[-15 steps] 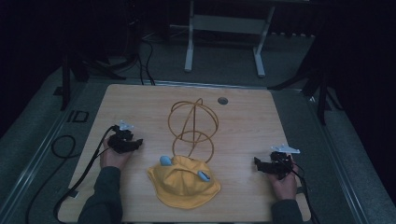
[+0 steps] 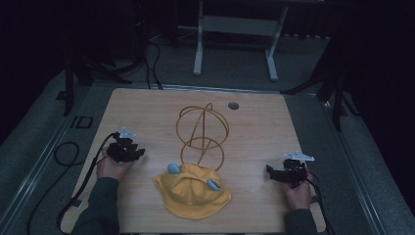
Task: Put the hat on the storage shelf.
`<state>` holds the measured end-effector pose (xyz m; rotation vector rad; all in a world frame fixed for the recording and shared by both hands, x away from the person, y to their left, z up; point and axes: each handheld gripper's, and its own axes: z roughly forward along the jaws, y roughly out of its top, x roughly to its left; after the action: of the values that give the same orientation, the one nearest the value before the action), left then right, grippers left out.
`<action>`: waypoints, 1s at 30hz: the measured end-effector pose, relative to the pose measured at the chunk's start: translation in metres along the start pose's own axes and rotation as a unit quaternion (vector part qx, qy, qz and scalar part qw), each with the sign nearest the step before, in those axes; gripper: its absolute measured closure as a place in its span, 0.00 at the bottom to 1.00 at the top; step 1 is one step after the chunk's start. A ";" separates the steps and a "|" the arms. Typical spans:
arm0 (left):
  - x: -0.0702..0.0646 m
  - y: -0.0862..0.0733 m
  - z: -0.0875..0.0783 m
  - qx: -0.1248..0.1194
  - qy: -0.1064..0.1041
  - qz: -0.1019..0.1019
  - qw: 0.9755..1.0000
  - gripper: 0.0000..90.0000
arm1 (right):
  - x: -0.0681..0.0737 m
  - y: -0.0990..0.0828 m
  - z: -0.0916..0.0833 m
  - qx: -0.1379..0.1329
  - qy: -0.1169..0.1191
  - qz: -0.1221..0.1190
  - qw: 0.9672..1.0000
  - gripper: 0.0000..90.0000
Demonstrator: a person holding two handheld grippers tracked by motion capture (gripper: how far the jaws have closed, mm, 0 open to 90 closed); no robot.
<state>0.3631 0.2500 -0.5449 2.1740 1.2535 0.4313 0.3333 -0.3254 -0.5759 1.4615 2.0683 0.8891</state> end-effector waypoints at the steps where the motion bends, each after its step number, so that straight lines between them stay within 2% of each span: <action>1: -0.001 0.001 -0.002 0.000 -0.002 0.002 1.000 0.65 | 0.000 0.000 0.000 0.000 0.000 0.000 1.000 0.12; 6: -0.003 0.006 -0.010 -0.008 -0.017 0.003 1.000 0.65 | 0.000 0.000 0.000 0.000 0.001 -0.001 1.000 0.12; 15: -0.013 0.016 -0.019 -0.008 -0.028 0.028 0.999 0.64 | 0.000 0.000 0.000 0.000 0.001 -0.002 1.000 0.12; 21: -0.016 0.019 -0.024 0.011 -0.039 0.046 0.998 0.62 | 0.000 0.000 0.000 0.000 0.001 -0.002 1.000 0.12; 30: -0.013 0.023 -0.041 0.015 -0.061 0.058 0.996 0.61 | 0.000 0.000 0.000 0.000 0.001 -0.002 1.000 0.12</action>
<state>0.3499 0.2430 -0.4984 2.2702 1.0778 0.3219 0.3335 -0.3256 -0.5759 1.4565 2.0726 0.8903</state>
